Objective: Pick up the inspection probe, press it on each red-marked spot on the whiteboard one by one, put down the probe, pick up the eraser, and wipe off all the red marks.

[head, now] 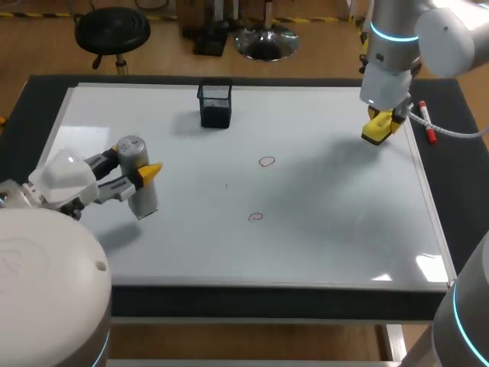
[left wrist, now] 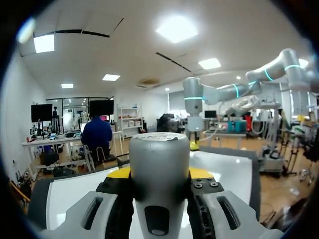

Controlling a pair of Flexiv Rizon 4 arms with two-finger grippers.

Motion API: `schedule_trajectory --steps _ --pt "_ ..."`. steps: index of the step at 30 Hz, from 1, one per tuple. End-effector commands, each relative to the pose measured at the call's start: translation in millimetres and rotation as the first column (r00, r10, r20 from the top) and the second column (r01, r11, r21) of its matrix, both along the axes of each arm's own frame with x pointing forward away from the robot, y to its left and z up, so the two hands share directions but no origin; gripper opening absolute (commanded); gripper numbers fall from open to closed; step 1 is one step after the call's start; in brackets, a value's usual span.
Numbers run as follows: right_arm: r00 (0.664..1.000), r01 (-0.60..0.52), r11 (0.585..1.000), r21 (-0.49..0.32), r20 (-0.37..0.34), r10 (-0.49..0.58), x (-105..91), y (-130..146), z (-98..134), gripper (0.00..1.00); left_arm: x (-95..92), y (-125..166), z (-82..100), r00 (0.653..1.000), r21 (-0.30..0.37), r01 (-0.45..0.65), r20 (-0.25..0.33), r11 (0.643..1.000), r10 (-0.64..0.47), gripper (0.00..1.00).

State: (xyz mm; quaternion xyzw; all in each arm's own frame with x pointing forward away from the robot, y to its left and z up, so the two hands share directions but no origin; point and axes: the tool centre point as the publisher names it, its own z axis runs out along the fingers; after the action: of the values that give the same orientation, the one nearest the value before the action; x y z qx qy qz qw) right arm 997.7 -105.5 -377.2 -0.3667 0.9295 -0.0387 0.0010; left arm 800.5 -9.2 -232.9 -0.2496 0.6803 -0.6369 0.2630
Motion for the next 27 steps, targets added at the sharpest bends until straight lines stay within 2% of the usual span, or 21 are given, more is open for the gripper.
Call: schedule_trajectory --steps 1,10,27 --pt "1.000 -0.001 1.000 -0.003 -0.002 0.001 0.9 0 0 0.00 18.5 -10 0.2 0.997 -0.003 0.078 -0.009 0.997 -0.078 0.00" --pt "1.000 -0.001 1.000 -0.003 -0.002 0.001 0.9 0 0 0.00 37.2 -46 7.9 0.978 -0.011 0.209 0.008 0.978 -0.209 0.00" --pt "1.000 -0.001 1.000 -0.003 -0.002 0.001 0.9 0 0 0.00 62.2 -127 12.6 0.912 -0.037 0.411 0.016 0.911 -0.411 0.00"
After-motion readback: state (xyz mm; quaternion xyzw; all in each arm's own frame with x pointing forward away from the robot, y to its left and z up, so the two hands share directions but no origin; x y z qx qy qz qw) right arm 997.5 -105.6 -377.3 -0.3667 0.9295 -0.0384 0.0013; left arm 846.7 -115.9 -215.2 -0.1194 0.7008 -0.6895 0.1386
